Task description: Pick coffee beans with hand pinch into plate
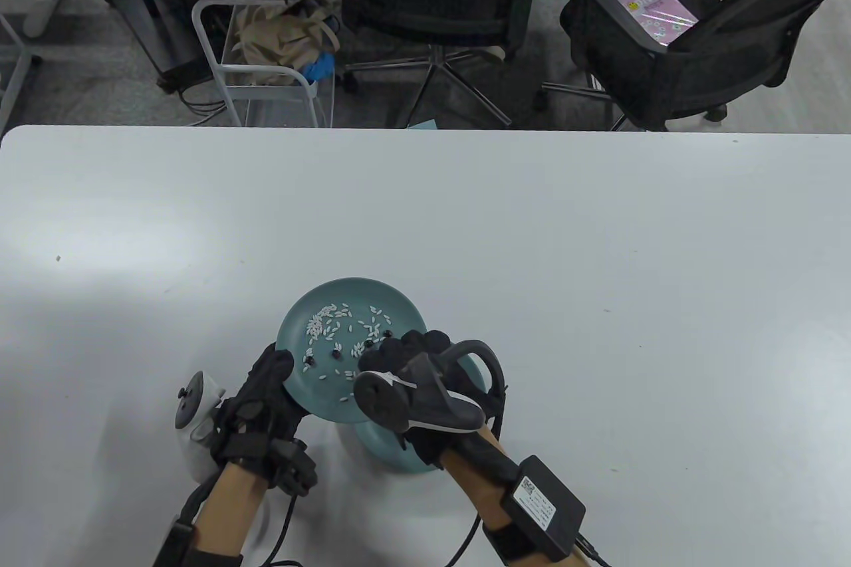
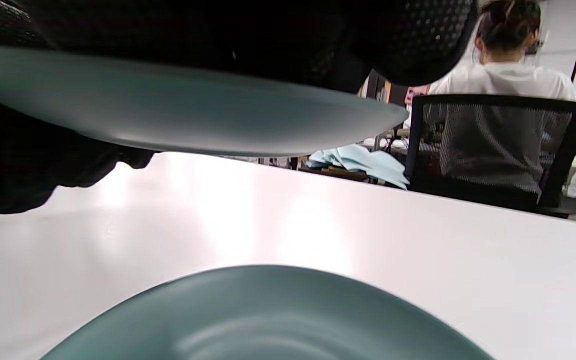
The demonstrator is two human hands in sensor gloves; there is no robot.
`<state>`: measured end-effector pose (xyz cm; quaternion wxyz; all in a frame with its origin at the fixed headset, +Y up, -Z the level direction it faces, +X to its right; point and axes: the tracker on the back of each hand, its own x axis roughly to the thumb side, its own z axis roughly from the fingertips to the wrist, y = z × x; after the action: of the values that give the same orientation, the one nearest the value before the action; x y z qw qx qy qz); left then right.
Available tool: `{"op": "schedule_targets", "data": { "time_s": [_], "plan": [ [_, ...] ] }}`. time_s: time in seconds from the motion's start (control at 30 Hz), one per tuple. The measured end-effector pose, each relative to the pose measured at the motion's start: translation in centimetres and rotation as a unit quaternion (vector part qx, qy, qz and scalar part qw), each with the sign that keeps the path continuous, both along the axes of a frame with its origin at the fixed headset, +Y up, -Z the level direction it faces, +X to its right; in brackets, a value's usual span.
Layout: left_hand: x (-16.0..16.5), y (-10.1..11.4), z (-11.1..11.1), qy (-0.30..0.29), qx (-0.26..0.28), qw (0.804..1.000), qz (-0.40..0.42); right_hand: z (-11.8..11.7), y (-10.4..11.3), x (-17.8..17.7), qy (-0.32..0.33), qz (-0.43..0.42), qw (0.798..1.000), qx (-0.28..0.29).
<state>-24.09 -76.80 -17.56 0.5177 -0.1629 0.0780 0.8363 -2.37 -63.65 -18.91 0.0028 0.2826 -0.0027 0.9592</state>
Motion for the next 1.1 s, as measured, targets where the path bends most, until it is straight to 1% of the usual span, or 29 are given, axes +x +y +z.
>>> {"op": "schedule_targets", "data": {
  "time_s": [0.13, 0.37, 0.5, 0.6, 0.7, 1.1],
  "plan": [
    [0.0, -0.1, 0.0, -0.001, -0.001, 1.000, -0.003, 0.0, 0.0, -0.2, -0.006, 0.016, 1.000, -0.005],
    [0.3, -0.1, 0.0, -0.005, -0.005, 1.000, 0.004, -0.1, 0.0, -0.2, -0.003, 0.015, 1.000, -0.014],
    [0.3, 0.0, 0.0, -0.007, -0.003, 1.000, 0.002, -0.1, -0.1, -0.2, -0.001, 0.018, 1.000, -0.008],
    [0.3, -0.1, -0.1, -0.011, -0.005, 1.000, 0.012, -0.1, -0.2, -0.1, 0.003, 0.009, 1.000, 0.009],
    [0.4, -0.2, 0.0, -0.010, -0.007, 1.000, 0.011, -0.1, -0.1, 0.0, 0.003, 0.004, 1.000, 0.010],
    [0.2, 0.0, -0.2, -0.007, -0.006, 1.000, 0.015, 0.2, 1.4, 1.2, 0.002, -0.043, 0.998, 0.045]
  ]
}}
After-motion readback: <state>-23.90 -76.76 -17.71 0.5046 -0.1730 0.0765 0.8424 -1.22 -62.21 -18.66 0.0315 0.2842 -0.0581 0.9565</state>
